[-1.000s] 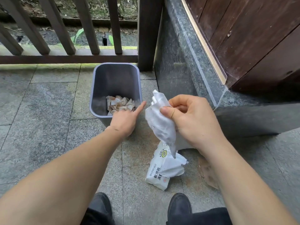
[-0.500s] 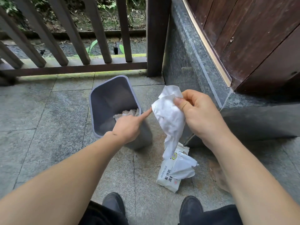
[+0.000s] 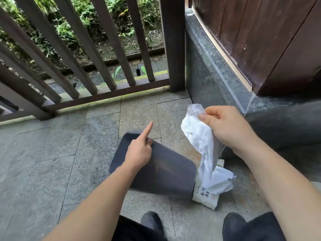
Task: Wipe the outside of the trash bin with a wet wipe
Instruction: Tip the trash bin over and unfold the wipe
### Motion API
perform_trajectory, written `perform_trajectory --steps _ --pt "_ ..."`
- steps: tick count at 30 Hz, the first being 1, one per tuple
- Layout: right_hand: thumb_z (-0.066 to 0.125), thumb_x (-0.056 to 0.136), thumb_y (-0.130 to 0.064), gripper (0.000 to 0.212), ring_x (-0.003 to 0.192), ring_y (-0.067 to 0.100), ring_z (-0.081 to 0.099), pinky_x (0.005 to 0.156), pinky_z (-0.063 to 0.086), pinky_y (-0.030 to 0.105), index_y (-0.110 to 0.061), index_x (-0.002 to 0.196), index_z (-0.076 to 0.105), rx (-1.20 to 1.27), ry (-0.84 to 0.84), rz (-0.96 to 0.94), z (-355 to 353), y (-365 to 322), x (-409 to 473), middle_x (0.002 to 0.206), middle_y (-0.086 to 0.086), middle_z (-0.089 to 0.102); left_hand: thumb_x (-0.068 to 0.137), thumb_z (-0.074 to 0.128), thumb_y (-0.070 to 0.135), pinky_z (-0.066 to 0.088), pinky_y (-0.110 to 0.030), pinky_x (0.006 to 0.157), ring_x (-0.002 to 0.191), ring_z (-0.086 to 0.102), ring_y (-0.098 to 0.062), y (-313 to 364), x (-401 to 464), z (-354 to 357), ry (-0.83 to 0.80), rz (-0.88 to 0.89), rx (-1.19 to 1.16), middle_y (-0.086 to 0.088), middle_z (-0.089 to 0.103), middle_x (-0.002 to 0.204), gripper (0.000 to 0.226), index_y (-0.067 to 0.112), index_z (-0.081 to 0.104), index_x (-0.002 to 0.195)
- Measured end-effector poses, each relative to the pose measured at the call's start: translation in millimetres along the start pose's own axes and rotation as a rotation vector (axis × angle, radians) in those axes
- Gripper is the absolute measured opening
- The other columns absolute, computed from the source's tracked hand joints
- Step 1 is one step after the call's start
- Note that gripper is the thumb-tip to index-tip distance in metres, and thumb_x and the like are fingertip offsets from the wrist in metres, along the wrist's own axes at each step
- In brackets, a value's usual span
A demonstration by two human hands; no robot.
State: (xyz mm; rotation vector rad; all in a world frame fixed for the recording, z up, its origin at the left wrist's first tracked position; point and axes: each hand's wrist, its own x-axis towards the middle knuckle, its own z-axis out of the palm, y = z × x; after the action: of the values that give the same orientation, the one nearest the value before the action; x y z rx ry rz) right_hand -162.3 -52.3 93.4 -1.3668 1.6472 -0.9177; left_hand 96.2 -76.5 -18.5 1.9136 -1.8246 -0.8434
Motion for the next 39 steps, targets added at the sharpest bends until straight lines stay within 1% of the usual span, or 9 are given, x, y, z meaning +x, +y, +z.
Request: perform_trajectory --steps 6,9,12,17,21,26,29,34,39 --pt "0.080 0.077 -0.033 0.026 0.037 -0.002 0.043 0.041 0.030 0.011 -0.016 0.068 0.064 0.103 0.037 0.005 -2 4 2 0.042 -0.015 0.052 0.108 0.038 0.023 0.037 -0.026 0.040 0.045 0.039 -0.015 -5 4 10 0.028 -0.085 -0.039 0.012 0.056 0.075 0.059 0.061 0.025 0.151" --pt "0.085 0.072 -0.031 0.031 0.034 0.000 0.042 0.037 0.031 0.011 -0.010 0.068 0.063 0.187 0.064 0.000 1 2 3 0.041 -0.011 0.051 0.108 0.037 0.020 0.041 -0.033 0.049 0.049 0.042 -0.019 2 6 16 0.103 -0.112 -0.075 0.019 0.046 0.073 0.057 0.054 0.030 0.153" --pt "0.078 0.082 -0.024 0.016 0.045 0.003 0.051 0.047 0.039 0.015 -0.011 0.081 0.070 0.150 -0.045 -0.003 4 -3 2 0.056 -0.005 0.064 0.107 0.038 0.017 0.044 -0.036 0.055 0.052 0.047 -0.021 11 5 23 0.132 -0.120 -0.118 0.004 0.063 0.081 0.059 0.050 0.030 0.155" --pt "0.070 0.088 -0.025 0.009 0.063 0.002 0.061 0.063 0.042 0.022 -0.017 0.088 0.074 0.052 -0.088 -0.038 3 -8 -4 0.076 -0.003 0.075 0.106 0.039 0.019 0.039 -0.019 0.048 0.058 0.053 -0.018 23 2 32 0.071 -0.090 -0.189 0.002 0.068 0.083 0.060 0.051 0.028 0.155" --pt "0.082 0.073 -0.042 0.025 0.049 -0.003 0.054 0.048 0.039 0.014 -0.020 0.070 0.071 -0.025 0.031 -0.028 5 -17 -10 0.058 -0.009 0.067 0.106 0.039 0.019 0.040 -0.020 0.049 0.062 0.057 -0.019 24 -1 32 0.067 -0.112 -0.210 0.001 0.068 0.083 0.058 0.050 0.030 0.155" --pt "0.070 0.077 -0.058 0.045 0.044 0.001 0.045 0.043 0.029 0.017 -0.015 0.068 0.060 -0.155 0.097 -0.058 8 -26 -19 0.043 -0.014 0.048 0.105 0.036 0.019 0.040 -0.032 0.056 0.061 0.051 -0.020 17 -3 27 0.112 -0.173 -0.245 -0.010 0.070 0.083 0.057 0.049 0.033 0.155" --pt "0.064 0.082 -0.060 0.053 0.056 0.006 0.049 0.052 0.033 0.025 -0.007 0.079 0.064 -0.170 0.015 0.036 6 -27 -23 0.059 -0.010 0.054 0.104 0.034 0.019 0.043 -0.036 0.059 0.061 0.049 -0.021 13 -4 24 0.148 -0.214 -0.264 -0.009 0.070 0.085 0.059 0.050 0.033 0.154" --pt "0.073 0.083 -0.014 0.025 0.089 0.016 0.072 0.082 0.055 0.032 -0.016 0.108 0.069 0.018 -0.351 0.107 -4 -27 -32 0.095 -0.002 0.076 0.103 0.034 0.018 0.046 -0.039 0.060 0.062 0.052 -0.024 6 -2 19 0.193 -0.239 -0.264 -0.012 0.072 0.091 0.061 0.049 0.031 0.155" --pt "0.059 0.070 0.020 0.046 0.087 0.001 0.066 0.081 0.048 0.015 -0.024 0.067 0.070 -0.146 -0.176 -0.406 4 -28 -31 0.088 -0.006 0.072 0.103 0.036 0.017 0.053 -0.045 0.073 0.080 0.066 -0.034 11 -3 17 0.177 -0.230 -0.273 0.020 0.049 0.071 0.061 0.048 0.030 0.156"
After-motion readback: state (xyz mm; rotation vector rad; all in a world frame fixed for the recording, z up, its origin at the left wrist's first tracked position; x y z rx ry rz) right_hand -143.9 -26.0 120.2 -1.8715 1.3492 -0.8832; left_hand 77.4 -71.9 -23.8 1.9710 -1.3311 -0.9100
